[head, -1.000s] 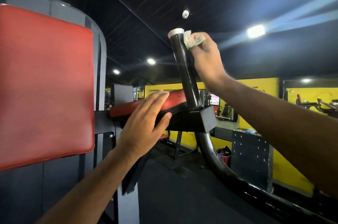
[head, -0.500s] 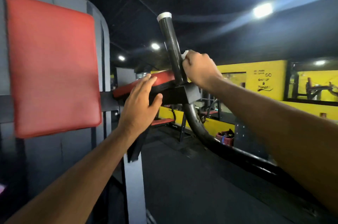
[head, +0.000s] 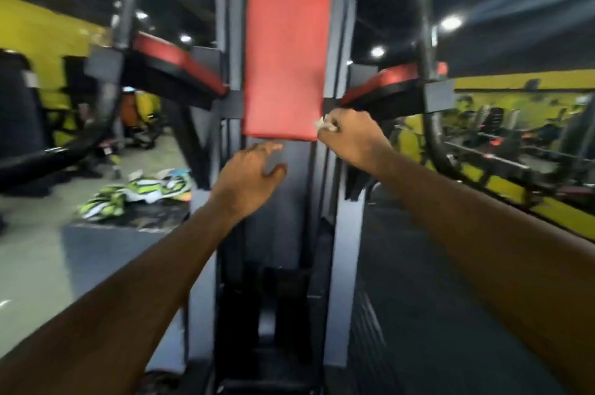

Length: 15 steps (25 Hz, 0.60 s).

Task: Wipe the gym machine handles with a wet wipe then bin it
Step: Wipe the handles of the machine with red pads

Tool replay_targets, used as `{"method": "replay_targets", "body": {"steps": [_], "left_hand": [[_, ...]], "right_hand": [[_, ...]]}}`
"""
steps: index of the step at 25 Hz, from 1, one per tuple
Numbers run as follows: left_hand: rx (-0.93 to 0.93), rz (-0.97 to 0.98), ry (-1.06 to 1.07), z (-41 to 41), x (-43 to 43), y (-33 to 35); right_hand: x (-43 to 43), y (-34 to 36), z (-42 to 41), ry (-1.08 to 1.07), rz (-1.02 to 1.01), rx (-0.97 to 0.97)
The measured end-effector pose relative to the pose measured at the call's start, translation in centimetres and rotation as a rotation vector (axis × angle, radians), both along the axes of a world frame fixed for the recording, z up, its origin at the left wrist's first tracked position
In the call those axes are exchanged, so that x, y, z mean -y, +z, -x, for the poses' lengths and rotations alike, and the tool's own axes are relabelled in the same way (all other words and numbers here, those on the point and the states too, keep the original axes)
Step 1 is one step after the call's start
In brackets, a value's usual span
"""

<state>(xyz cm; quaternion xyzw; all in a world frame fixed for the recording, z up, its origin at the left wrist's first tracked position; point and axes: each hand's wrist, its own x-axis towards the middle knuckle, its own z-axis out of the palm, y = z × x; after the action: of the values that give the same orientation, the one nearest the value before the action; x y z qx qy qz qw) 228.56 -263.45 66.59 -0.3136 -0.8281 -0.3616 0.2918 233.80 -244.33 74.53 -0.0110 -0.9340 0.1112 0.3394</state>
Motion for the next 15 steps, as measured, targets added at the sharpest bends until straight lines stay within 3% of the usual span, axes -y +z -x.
{"method": "replay_targets", "body": {"steps": [9,15], "left_hand": [[0.250,0.121,0.574,-10.6,28.0,-9.9],[0.413,0.257,0.793,-19.7,44.7,-14.7]], "right_hand": [[27.6,-12.8,1.9,0.595,0.071,0.298],[45.3,-19.6,-1.1,0.890,0.181,0.419]]}}
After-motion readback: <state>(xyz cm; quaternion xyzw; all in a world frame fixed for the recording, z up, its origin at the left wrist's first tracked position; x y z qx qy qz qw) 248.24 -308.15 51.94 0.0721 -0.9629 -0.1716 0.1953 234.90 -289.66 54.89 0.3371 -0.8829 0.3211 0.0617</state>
